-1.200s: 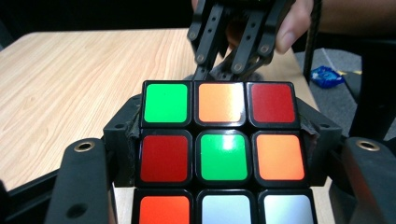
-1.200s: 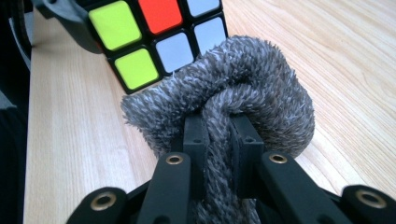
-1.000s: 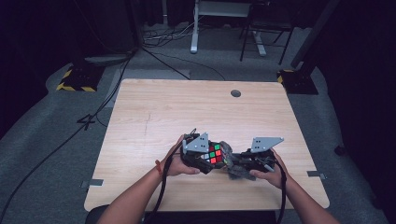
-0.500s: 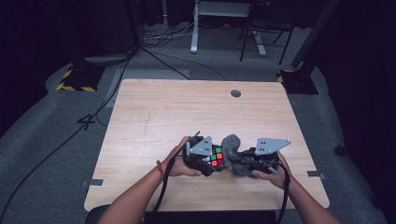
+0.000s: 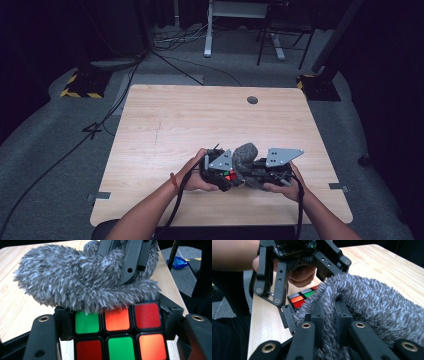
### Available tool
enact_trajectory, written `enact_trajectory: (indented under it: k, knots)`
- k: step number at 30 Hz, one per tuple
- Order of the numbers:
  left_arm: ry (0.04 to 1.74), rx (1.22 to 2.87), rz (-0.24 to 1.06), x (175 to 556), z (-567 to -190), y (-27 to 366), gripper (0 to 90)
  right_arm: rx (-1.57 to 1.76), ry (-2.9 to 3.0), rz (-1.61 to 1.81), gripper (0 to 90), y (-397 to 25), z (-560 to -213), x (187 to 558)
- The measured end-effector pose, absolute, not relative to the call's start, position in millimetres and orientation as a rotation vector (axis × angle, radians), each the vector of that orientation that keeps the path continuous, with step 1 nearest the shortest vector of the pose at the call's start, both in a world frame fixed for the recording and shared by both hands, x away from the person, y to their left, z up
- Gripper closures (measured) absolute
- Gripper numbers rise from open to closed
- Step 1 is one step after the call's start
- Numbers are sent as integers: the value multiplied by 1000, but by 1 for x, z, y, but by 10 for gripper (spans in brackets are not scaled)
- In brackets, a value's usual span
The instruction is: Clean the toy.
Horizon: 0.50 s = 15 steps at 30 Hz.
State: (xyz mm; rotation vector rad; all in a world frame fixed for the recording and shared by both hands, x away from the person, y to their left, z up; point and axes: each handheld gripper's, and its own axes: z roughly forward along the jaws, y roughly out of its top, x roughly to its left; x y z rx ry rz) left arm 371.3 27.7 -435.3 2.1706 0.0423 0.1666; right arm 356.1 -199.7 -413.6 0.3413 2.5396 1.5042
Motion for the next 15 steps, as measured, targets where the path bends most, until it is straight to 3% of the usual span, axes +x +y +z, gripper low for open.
enact_trajectory:
  k: [9,15]
  knots:
    - [51,2192,183,373,-436,29,341,356,2504,1474,806,-205,-412,355]
    - [91,2095,183,376,-424,42,342,533,2516,1391,806,-232,-425,371]
